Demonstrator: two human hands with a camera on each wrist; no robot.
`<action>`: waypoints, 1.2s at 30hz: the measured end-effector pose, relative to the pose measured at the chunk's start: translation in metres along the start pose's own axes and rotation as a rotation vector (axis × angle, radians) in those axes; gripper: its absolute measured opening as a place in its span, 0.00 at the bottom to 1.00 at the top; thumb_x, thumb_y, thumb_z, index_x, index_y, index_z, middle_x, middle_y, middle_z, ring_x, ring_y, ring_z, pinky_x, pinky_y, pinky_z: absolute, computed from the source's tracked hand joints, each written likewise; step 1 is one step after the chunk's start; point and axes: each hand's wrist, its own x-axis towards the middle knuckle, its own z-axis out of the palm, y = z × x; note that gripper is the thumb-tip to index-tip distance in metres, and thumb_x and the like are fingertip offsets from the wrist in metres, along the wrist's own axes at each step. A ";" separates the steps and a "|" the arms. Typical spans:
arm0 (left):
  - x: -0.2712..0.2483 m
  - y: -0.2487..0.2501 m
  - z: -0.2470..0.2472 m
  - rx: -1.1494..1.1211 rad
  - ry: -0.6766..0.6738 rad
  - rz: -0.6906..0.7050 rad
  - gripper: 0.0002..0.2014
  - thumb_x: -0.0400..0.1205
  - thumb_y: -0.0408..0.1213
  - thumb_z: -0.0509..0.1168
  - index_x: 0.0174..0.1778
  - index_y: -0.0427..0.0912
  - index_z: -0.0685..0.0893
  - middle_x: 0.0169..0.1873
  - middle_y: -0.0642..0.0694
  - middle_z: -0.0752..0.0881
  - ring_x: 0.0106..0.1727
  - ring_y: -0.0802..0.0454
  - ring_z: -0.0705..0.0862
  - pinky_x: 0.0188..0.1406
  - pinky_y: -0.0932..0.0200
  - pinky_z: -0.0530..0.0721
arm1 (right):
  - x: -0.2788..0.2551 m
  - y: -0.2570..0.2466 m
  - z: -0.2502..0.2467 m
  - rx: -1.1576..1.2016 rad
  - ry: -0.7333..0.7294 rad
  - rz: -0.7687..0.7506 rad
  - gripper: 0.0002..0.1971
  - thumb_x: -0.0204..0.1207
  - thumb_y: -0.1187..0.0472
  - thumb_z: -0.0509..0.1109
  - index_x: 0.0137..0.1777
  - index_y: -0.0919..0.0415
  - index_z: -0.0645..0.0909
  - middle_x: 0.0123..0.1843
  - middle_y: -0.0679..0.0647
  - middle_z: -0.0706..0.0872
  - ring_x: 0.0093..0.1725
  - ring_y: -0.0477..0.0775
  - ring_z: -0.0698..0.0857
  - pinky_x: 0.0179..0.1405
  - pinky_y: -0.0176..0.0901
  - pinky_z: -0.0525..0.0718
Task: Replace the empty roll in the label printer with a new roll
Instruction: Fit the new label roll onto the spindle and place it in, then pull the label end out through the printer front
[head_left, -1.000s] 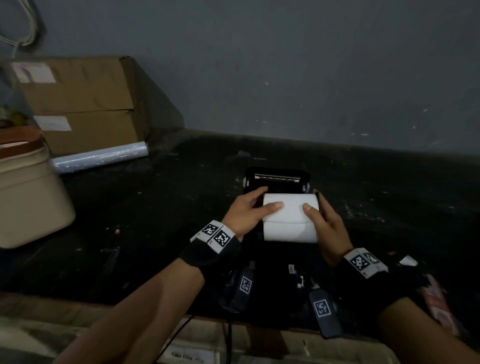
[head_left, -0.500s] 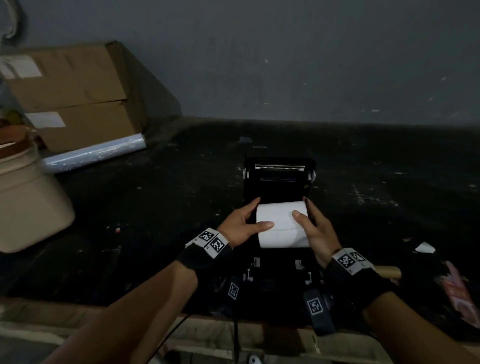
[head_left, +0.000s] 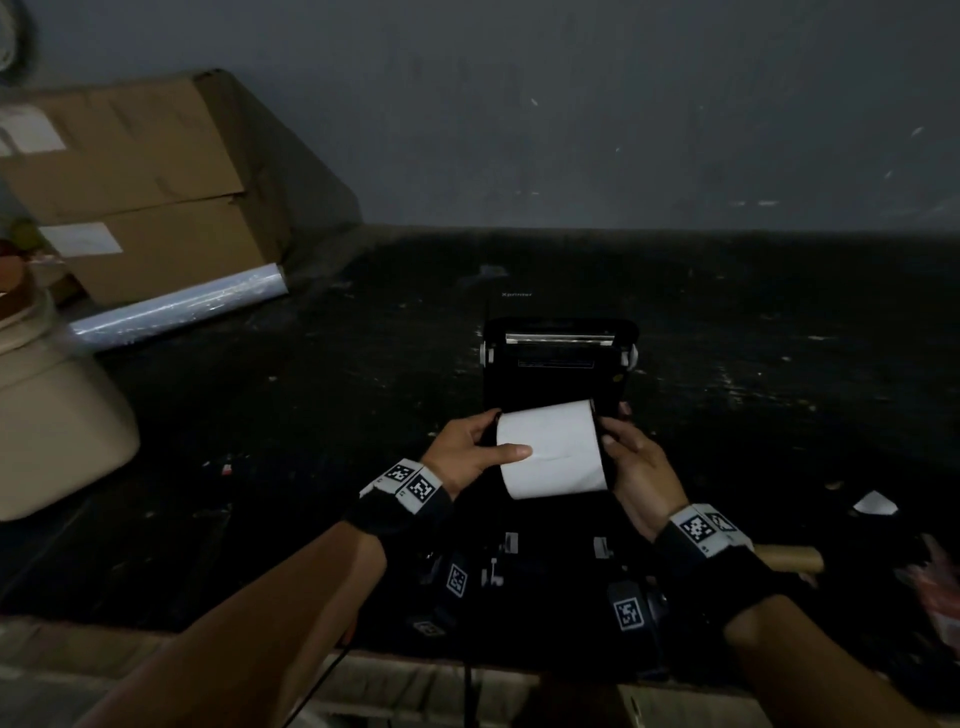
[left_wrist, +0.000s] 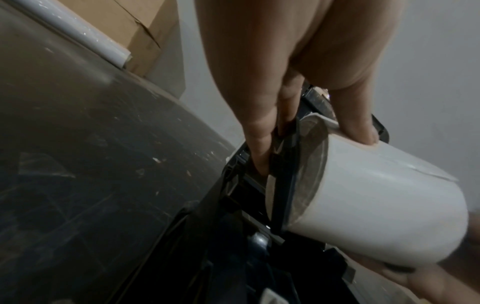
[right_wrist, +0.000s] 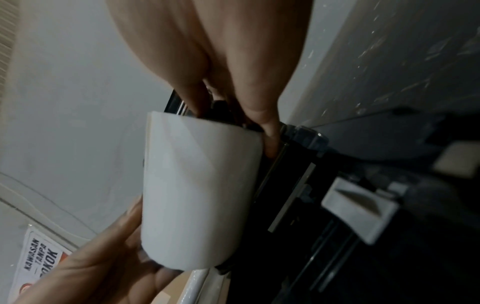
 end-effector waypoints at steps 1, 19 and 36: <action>0.002 -0.001 0.000 -0.008 0.007 -0.003 0.23 0.69 0.30 0.76 0.59 0.51 0.83 0.58 0.47 0.87 0.63 0.49 0.83 0.70 0.46 0.78 | -0.002 -0.001 -0.001 -0.009 0.003 -0.011 0.13 0.79 0.70 0.59 0.60 0.64 0.78 0.52 0.52 0.84 0.56 0.55 0.82 0.69 0.62 0.74; 0.002 -0.011 -0.006 0.291 0.017 0.061 0.47 0.63 0.38 0.80 0.77 0.43 0.65 0.74 0.44 0.76 0.75 0.52 0.73 0.78 0.45 0.68 | 0.019 0.007 -0.026 -0.212 -0.037 -0.029 0.03 0.70 0.72 0.72 0.42 0.67 0.84 0.36 0.58 0.85 0.35 0.48 0.83 0.46 0.42 0.80; 0.001 -0.030 0.006 0.776 0.076 0.188 0.44 0.69 0.43 0.76 0.79 0.45 0.61 0.69 0.36 0.76 0.70 0.43 0.75 0.67 0.67 0.67 | 0.021 0.012 -0.038 -0.804 -0.133 -0.245 0.15 0.65 0.74 0.73 0.37 0.53 0.77 0.41 0.58 0.87 0.43 0.53 0.86 0.46 0.32 0.79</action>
